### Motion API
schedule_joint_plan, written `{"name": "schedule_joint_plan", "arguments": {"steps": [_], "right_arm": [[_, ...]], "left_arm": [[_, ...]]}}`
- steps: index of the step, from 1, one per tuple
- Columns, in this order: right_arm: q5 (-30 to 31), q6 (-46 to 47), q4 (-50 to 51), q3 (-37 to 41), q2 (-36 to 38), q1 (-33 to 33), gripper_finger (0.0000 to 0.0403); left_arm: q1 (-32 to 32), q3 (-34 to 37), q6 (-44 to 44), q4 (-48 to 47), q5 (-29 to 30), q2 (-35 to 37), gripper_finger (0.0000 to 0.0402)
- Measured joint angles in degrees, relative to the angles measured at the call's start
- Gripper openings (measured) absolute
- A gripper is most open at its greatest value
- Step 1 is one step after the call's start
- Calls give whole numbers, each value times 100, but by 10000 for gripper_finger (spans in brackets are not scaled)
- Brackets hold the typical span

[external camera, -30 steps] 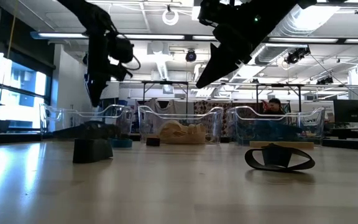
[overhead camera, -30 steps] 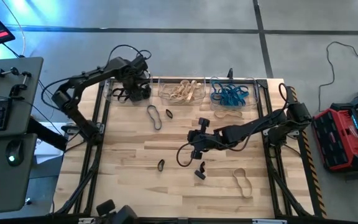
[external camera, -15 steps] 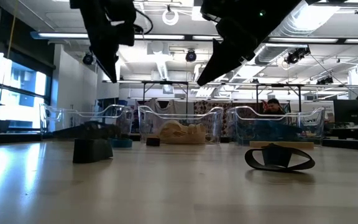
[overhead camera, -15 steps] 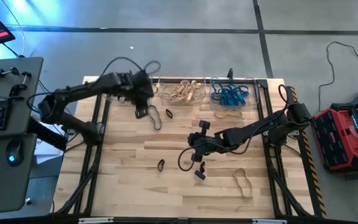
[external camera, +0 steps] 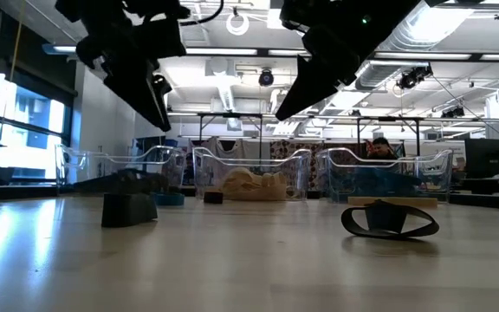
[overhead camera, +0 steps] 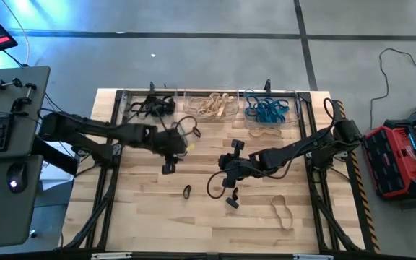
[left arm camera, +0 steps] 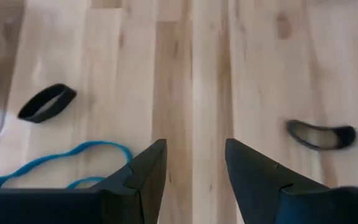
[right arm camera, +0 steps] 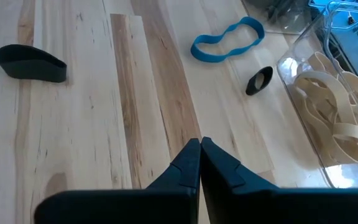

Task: Sort rubber bands into baskets
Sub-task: Put the blue rubber band into the right transparent bin

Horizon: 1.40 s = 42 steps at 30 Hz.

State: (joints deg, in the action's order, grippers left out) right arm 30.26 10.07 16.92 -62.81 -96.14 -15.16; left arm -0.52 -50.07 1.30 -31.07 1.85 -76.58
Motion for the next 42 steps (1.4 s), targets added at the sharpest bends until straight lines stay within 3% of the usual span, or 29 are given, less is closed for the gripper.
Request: {"name": "schedule_joint_plan", "arguments": {"steps": [7,29,33,39,42], "right_arm": [[0,-2,-2,0,0,0,0],[-50,-175,126,0,0,139,0],[-86,-175,130,0,0,142,0],[-527,-159,-55,91,-1,140,0],[-512,-256,-628,478,-4,140,0]], "left_arm": [[174,441,-564,410,928,-69,157],[-725,490,485,1178,761,-1797,155],[-727,477,575,1193,735,-1864,123],[-499,414,960,1118,760,-1576,13],[-450,286,739,1183,646,-1220,12]]}}
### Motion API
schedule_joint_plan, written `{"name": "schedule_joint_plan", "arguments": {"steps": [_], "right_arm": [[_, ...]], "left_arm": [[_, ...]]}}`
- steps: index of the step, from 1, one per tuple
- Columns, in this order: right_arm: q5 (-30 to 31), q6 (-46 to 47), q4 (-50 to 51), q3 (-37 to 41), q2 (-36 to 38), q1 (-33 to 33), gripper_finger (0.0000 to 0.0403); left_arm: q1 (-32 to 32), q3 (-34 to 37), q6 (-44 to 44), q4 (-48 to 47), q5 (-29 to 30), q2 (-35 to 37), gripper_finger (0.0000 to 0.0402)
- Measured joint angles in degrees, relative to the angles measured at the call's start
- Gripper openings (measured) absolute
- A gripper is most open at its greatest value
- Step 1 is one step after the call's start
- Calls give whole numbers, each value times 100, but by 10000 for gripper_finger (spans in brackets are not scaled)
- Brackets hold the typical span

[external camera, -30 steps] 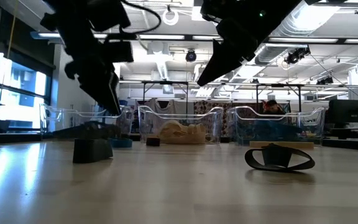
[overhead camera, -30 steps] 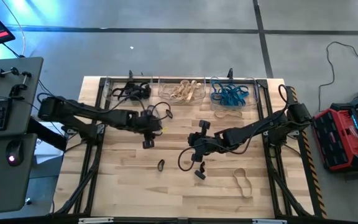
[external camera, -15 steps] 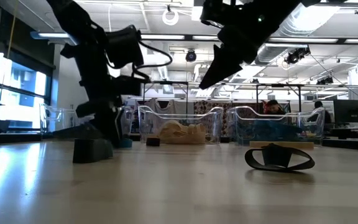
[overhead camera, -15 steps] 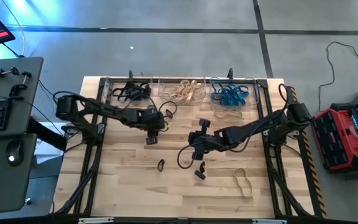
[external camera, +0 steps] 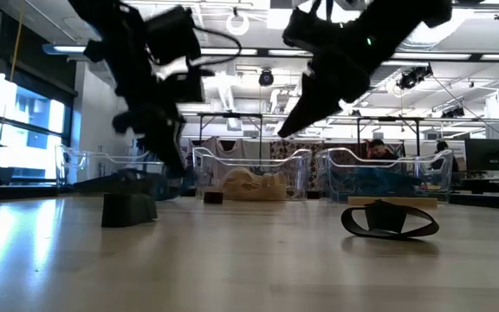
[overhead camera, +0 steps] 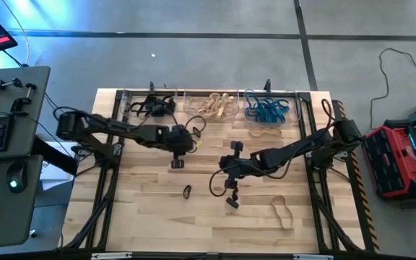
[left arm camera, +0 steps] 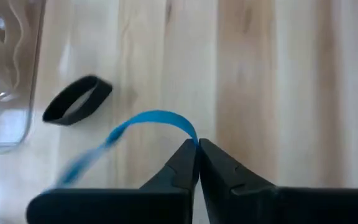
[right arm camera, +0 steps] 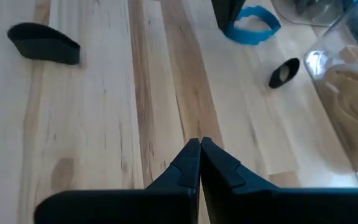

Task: Sort rubber bands into baskets
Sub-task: Put the blue rubber band into the right transparent bin

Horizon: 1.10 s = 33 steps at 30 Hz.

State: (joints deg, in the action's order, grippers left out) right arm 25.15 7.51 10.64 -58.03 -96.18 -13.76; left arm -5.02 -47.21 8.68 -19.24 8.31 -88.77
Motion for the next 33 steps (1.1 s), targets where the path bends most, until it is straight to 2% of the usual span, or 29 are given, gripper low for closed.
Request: {"name": "schedule_joint_plan", "arguments": {"steps": [5,10,16,20,26,33], "right_arm": [[-35,-43,-1763,866,-5,99,10],[-20,-341,-3482,1443,-5,178,75],[325,-501,-4167,1526,-2,266,183],[765,-606,-4262,1526,-2,315,227],[577,-1145,-5014,1526,-2,328,228],[-270,-1387,-5629,1522,-2,508,163]], "left_arm": [[7,-193,-780,39,-431,562,3],[45,-329,-1333,359,-699,819,1],[239,-530,-1451,1128,-990,754,1],[349,-670,-1457,1288,-1118,767,1],[482,-754,-1462,1526,-1325,767,0],[547,-755,-1457,1663,-1337,767,0]]}}
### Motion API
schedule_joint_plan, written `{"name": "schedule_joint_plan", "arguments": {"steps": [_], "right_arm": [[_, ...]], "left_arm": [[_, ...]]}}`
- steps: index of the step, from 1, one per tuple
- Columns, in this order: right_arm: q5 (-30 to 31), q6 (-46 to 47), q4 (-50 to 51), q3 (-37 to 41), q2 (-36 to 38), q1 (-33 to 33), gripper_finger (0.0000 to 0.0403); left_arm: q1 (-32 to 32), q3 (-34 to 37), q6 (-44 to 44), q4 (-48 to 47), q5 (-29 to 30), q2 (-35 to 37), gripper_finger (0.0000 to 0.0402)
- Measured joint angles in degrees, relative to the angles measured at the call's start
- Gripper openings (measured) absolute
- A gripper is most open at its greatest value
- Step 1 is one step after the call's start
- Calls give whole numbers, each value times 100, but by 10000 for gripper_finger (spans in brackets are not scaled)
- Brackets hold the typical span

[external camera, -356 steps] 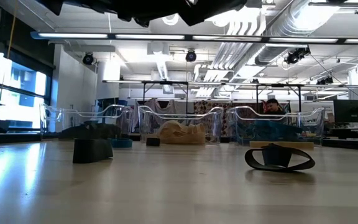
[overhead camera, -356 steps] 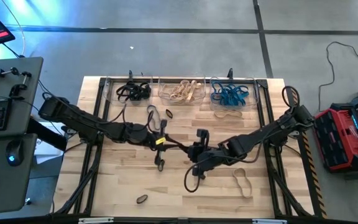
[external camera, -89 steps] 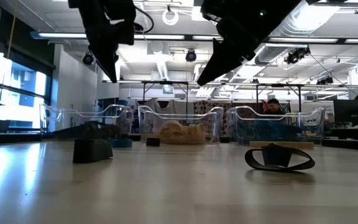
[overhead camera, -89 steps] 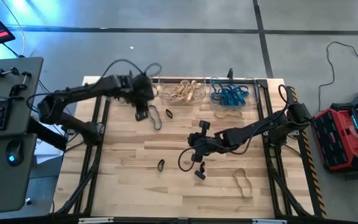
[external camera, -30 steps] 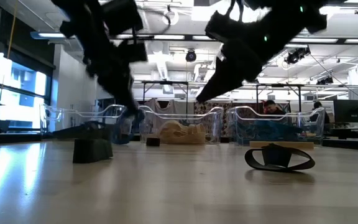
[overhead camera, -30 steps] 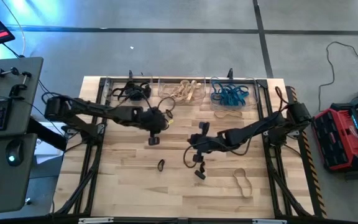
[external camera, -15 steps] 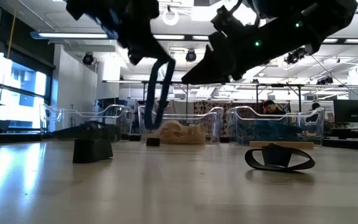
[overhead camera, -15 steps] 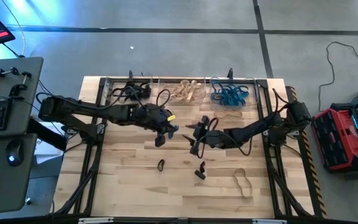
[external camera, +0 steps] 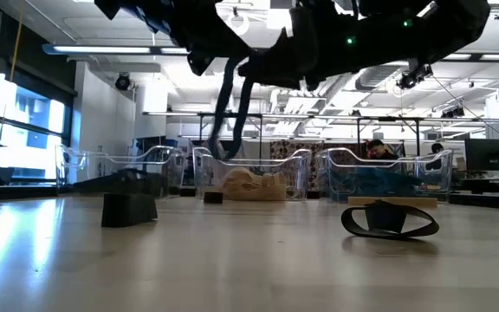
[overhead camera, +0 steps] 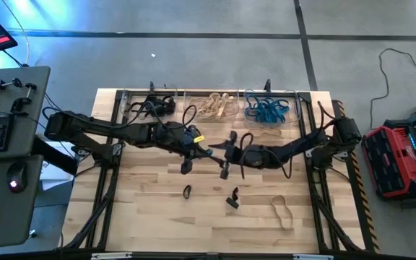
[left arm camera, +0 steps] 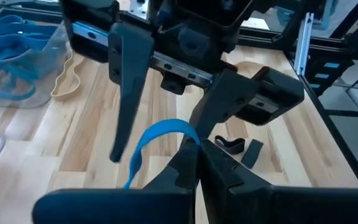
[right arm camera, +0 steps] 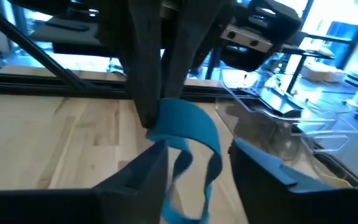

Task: Sort rubber bands into baskets
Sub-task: Put the blue rubber band into the right transparent bin

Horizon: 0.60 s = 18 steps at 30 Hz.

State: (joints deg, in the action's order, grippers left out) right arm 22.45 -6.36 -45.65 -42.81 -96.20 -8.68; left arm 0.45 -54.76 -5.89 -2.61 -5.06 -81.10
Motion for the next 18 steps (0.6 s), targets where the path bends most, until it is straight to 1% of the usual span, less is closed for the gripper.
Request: {"name": "schedule_joint_plan", "arguments": {"steps": [3,6,8,9,14,18], "right_arm": [[-65,-5,99,-75,0,96,120],[-68,3,309,-173,0,173,64],[-64,5,416,-234,0,201,22],[-35,-5,447,-253,0,202,11],[323,28,1032,-361,109,195,10],[635,80,1434,-393,395,197,4]], "left_arm": [[4,0,2,46,-75,0,0],[16,0,11,183,-202,0,1],[45,0,162,223,-199,0,9],[53,0,243,201,-172,13,15],[74,0,412,12,116,55,63],[74,0,521,-205,236,55,112]]}}
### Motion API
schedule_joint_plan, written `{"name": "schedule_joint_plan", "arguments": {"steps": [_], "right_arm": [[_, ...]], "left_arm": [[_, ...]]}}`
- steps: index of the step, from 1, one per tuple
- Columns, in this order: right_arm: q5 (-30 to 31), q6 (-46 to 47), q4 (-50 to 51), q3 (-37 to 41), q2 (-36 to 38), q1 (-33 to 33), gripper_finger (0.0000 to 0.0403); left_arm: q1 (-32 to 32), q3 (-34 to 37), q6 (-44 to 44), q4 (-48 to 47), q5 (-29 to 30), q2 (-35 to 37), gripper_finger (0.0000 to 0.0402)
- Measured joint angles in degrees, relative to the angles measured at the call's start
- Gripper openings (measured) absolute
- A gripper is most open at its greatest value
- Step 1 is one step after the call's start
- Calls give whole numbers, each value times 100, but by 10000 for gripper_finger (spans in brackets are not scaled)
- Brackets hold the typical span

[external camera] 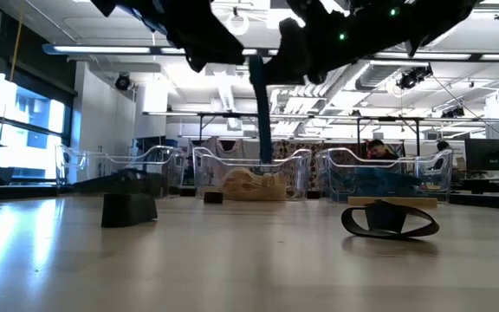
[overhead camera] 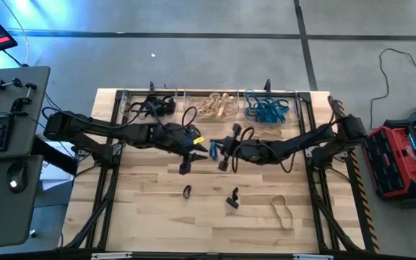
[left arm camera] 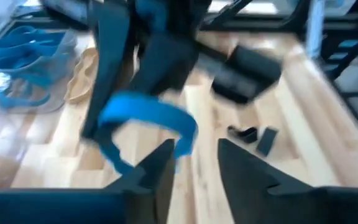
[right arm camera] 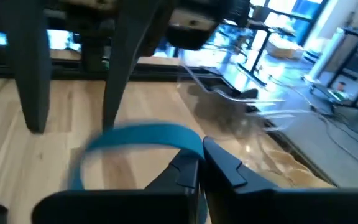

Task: Sort rubber bands into baskets
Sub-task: Put the blue rubber band into the right transparent bin

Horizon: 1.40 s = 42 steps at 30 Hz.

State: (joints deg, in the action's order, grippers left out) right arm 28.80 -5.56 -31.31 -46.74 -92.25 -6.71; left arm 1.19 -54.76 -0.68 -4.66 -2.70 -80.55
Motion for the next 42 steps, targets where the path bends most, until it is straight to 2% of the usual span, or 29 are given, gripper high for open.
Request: {"name": "schedule_joint_plan", "arguments": {"steps": [5,9,16,22,29,42], "right_arm": [[426,56,747,0,631,31,2],[811,59,1595,0,1248,147,1],[1392,299,3233,0,2326,734,1],[1558,447,4298,0,2836,1696,0],[1062,894,5240,4,2719,2951,0],[231,1005,5254,9,1524,4322,0]], "left_arm": [[0,6,259,-344,524,1,168],[-2,289,285,42,595,7,194],[3,1012,-72,940,524,6,201],[164,1270,-227,1157,468,4,201],[381,1285,-404,1005,476,4,201],[571,1285,-626,611,487,4,201]]}}
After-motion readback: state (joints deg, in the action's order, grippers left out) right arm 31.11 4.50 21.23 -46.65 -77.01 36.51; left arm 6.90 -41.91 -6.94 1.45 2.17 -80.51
